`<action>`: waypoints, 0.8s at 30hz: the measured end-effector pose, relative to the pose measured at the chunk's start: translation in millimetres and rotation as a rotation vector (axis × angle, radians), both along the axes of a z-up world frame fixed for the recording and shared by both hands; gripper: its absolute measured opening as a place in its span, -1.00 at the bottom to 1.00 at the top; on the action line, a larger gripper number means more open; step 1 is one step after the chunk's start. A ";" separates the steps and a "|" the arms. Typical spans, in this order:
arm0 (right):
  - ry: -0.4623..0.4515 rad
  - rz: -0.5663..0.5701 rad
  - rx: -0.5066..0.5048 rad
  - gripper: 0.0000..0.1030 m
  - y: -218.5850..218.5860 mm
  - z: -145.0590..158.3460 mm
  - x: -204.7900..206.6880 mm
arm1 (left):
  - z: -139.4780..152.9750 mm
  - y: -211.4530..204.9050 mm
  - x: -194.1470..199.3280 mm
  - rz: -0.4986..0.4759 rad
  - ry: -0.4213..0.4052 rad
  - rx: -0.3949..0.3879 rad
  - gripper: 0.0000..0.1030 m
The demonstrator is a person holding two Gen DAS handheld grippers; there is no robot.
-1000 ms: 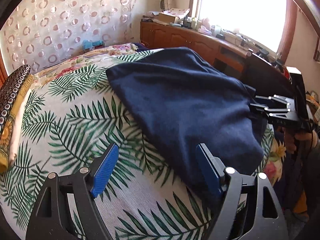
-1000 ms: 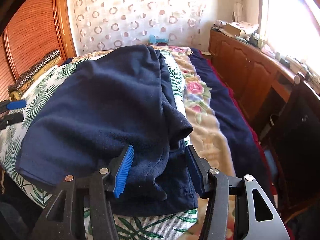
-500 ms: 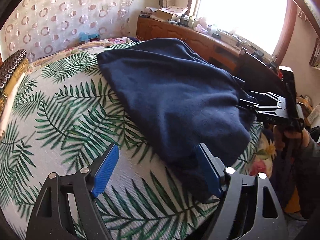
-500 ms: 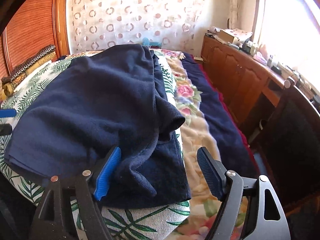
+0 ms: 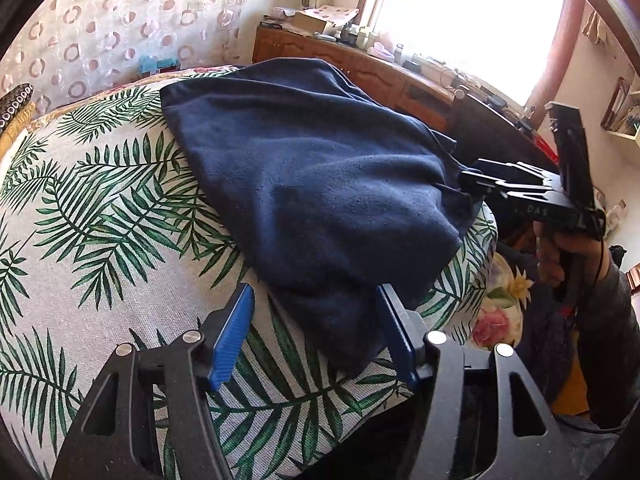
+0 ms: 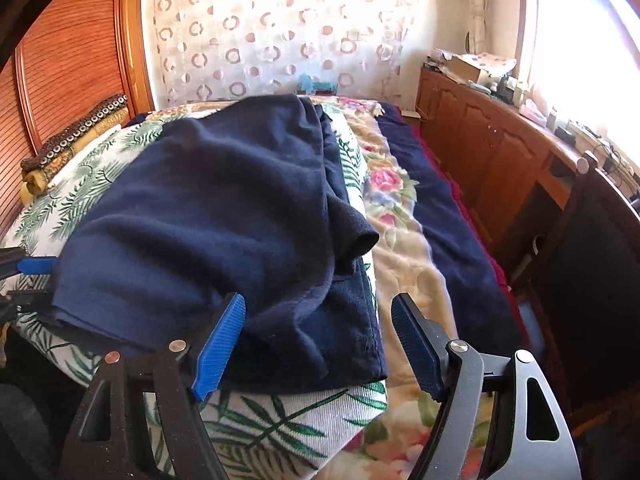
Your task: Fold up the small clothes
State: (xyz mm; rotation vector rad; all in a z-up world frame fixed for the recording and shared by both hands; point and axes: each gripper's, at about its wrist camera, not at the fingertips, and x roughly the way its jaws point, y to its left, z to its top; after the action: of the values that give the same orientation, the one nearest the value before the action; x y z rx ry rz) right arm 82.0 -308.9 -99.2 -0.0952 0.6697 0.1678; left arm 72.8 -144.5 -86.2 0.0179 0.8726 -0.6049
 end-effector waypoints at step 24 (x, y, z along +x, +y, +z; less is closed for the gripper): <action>-0.012 0.228 0.050 0.50 44.3 21.2 -47.1 | 74.0 1.0 22.6 -0.045 -0.138 -0.108 -0.91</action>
State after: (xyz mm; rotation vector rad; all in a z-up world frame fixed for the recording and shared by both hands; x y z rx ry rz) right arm 34.9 -264.5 -78.1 -0.1247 0.6418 0.4028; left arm 95.4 -143.6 -12.3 -0.0184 0.7068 -0.6841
